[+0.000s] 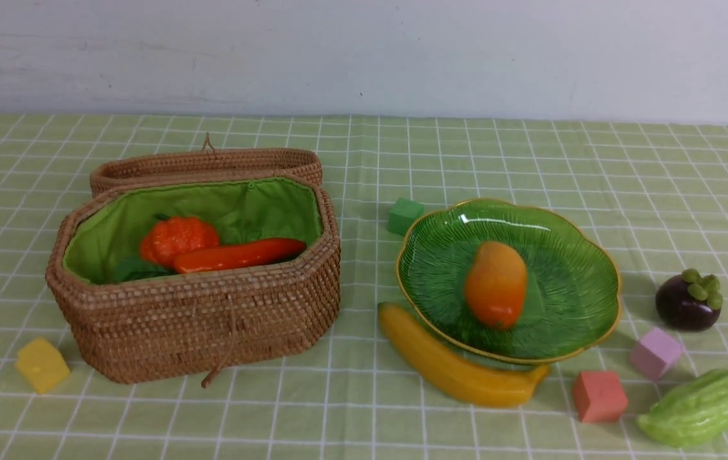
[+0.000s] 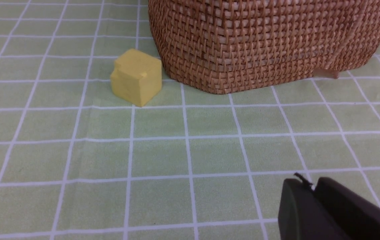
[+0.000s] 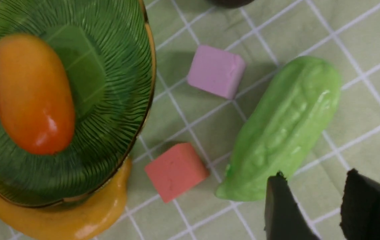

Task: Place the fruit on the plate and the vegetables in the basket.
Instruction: Take a chayote with your right arm and place it on the basket on the left.

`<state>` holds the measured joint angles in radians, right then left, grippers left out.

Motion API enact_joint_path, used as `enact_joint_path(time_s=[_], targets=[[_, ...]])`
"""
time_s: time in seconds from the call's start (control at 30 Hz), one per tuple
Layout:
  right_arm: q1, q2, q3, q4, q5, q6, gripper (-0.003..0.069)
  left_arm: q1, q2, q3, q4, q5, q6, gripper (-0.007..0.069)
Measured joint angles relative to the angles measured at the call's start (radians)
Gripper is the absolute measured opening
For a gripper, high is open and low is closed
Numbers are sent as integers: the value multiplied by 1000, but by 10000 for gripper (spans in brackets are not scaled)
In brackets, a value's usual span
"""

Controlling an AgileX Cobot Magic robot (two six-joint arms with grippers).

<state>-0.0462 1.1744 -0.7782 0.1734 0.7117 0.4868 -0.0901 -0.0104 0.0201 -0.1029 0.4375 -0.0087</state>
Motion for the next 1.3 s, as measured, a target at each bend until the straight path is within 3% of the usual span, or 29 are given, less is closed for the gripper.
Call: enact_joint_path(time_s=[0.1,0.3,0.37,0.5,0.7,0.77,0.97,1.1,1.23,1.3], targets=[[0,75,0,26,-29,15,367,0,0,0,0,0,0,60],[0,245,0,-11,-82,138,627,0,0,0,0,0,0,66],[0,305,0,-21,-144,177,670,0,0,0,0,0,0,71],[0,398,-1,-29,-232,196,664,0,0,0,0,0,0,75],[0,464,-12,-40,-222,182,470,0,0,0,0,0,0,81],[0,447,-11,-39,-192,154,468,0,0,0,0,0,0,81],[0,226,-29,14,-75,-26,468,0,0,0,0,0,0,81],[13,56,-128,223,-40,-217,468,0,0,0,0,0,0,81],[113,-9,-220,472,-75,-475,468,0,0,0,0,0,0,81],[248,-1,-284,679,-146,-733,468,0,0,0,0,0,0,81]])
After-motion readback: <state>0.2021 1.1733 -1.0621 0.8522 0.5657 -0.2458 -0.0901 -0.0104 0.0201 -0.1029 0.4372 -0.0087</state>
